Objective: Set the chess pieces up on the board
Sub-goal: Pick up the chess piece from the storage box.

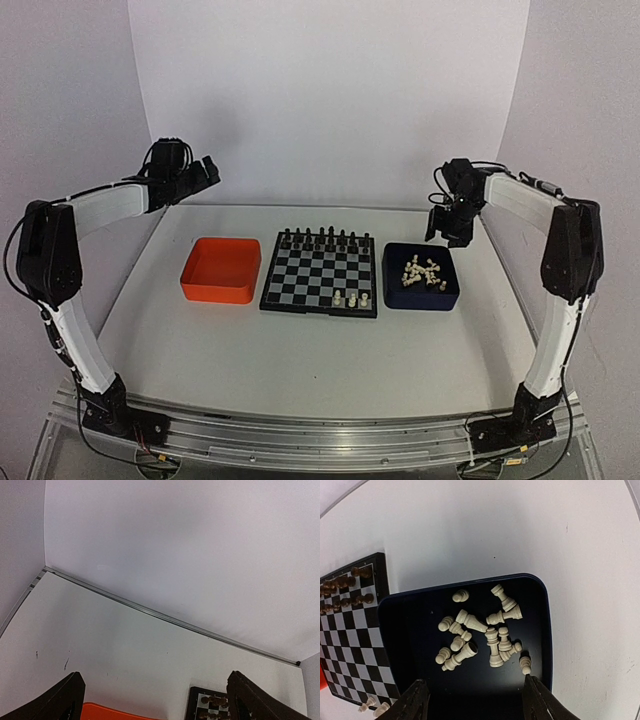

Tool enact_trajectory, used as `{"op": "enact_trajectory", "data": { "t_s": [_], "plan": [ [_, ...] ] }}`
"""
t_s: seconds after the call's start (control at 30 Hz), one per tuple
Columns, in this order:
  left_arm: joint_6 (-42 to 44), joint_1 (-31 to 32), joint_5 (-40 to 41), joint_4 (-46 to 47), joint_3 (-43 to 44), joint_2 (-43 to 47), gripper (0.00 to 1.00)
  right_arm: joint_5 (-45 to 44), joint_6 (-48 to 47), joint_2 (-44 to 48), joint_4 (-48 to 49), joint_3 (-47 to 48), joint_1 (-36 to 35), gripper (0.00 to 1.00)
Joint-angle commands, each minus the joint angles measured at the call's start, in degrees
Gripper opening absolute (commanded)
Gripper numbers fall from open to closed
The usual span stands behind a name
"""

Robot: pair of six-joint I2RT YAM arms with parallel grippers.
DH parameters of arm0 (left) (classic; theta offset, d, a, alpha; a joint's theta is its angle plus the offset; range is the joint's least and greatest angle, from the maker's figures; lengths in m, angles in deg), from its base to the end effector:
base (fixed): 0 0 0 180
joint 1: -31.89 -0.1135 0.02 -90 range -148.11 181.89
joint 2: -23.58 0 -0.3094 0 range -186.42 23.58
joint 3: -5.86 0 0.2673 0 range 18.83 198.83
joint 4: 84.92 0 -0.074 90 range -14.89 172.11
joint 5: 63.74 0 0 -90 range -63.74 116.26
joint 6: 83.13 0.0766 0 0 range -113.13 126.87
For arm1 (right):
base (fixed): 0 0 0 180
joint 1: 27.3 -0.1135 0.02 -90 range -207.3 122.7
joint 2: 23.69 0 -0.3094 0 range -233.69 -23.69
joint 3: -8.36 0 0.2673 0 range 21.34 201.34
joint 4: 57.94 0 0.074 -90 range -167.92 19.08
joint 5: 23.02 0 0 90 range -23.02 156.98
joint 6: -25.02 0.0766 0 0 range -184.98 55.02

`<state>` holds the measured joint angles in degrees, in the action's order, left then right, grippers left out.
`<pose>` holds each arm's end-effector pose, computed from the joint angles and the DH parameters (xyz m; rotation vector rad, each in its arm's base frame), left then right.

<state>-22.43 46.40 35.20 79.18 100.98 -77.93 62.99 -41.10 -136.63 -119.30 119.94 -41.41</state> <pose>0.4733 -0.1102 0.3302 -0.3557 1.9389 -0.3499 0.4637 0.1111 0.2584 0.2495 2.6550 0.1228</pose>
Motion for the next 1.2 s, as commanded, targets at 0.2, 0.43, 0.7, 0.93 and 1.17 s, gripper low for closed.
{"op": "enact_trajectory", "data": {
  "t_s": [0.2, 0.43, 0.7, 0.93, 1.17],
  "plan": [
    [-1.55, -0.22, 1.88, 1.50, 4.44, -2.06, 1.00, -0.28, -4.32, -12.28, -7.87, 11.14, -0.74, 0.43],
    [-1.69, -0.24, 2.10, 0.79, 4.32, -2.18, 1.00, -1.48, -5.16, -14.08, -9.92, 11.11, -0.74, 0.39],
    [-2.30, -0.24, 1.49, 2.01, 1.84, -1.37, 1.00, -0.75, -5.95, -15.73, -10.26, 10.90, -0.74, 0.31],
    [-0.21, -0.25, 1.02, 6.95, -2.82, 0.09, 1.00, -0.50, -6.41, -17.78, -10.16, 11.78, -0.74, 0.30],
    [0.54, -0.23, -0.42, 10.27, -4.57, 0.04, 1.00, 1.00, -5.68, -17.46, -10.29, 11.32, -0.74, 0.29]
  ]
}}
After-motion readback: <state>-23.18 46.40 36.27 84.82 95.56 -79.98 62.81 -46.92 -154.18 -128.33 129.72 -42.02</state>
